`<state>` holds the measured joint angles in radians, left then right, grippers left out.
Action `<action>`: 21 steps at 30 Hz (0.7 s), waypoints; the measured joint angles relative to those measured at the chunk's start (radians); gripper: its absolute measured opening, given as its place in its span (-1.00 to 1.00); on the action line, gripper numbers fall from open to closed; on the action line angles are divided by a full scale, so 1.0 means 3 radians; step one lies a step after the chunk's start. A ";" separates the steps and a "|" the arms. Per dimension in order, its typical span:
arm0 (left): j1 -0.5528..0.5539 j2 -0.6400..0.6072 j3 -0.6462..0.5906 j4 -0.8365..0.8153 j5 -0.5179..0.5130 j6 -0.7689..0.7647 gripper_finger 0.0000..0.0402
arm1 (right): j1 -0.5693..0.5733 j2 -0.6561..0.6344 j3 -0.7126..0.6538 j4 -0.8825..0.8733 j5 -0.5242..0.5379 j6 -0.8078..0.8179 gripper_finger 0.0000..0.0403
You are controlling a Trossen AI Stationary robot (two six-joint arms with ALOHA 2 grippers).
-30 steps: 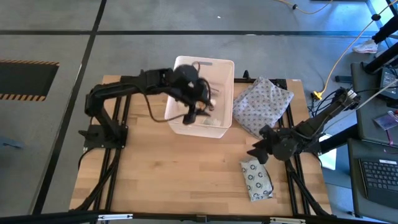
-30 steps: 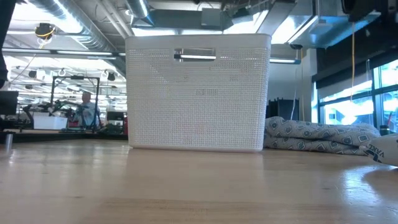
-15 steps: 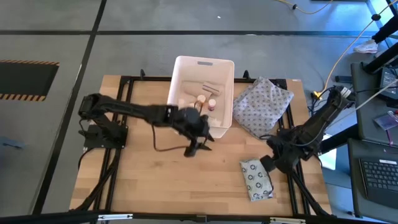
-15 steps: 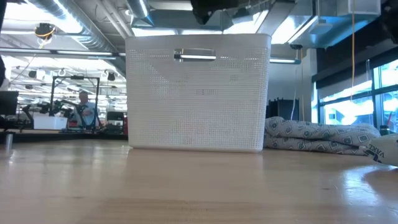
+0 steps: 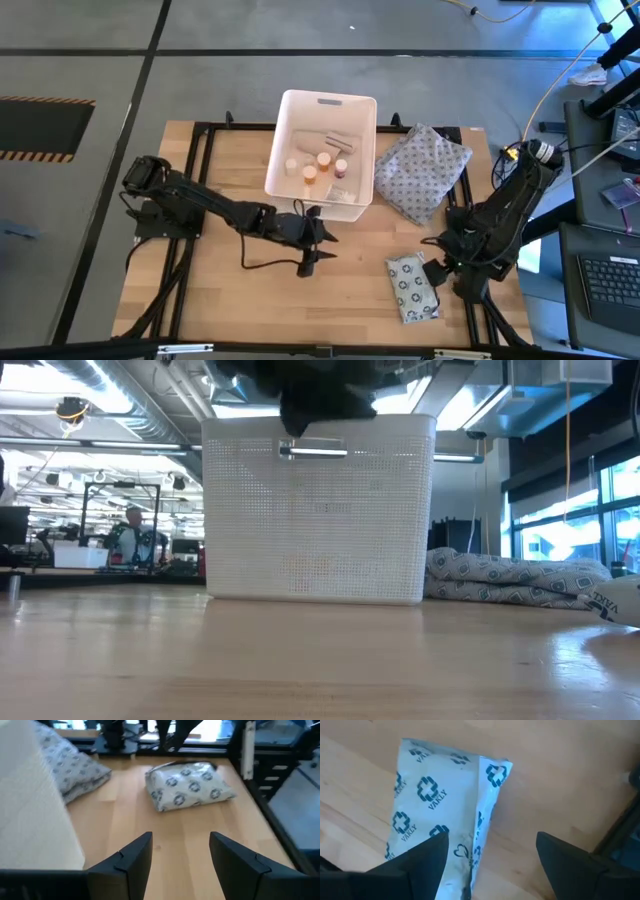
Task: Pick & place medical supplies in basket/bin
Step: Put the mailer bag into the white bin
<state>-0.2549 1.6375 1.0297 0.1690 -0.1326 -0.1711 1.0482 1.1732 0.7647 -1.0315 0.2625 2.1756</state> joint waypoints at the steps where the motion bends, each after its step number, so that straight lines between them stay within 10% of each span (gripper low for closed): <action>1: 0.0001 0.0000 -0.0060 0.0055 -0.0040 -0.0016 -0.05 | 0.0057 0.0022 0.0000 0.0000 0.0082 0.0081 0.50; 21: 0.0027 0.0004 -0.0304 0.0423 -0.0106 -0.0092 -0.04 | 0.0432 0.0520 -0.0003 0.0200 0.0599 0.0505 0.50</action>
<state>-0.2468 1.6386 0.9386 0.2958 -0.1642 -0.1986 1.1778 1.3291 0.7639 -0.9715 0.4422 2.3272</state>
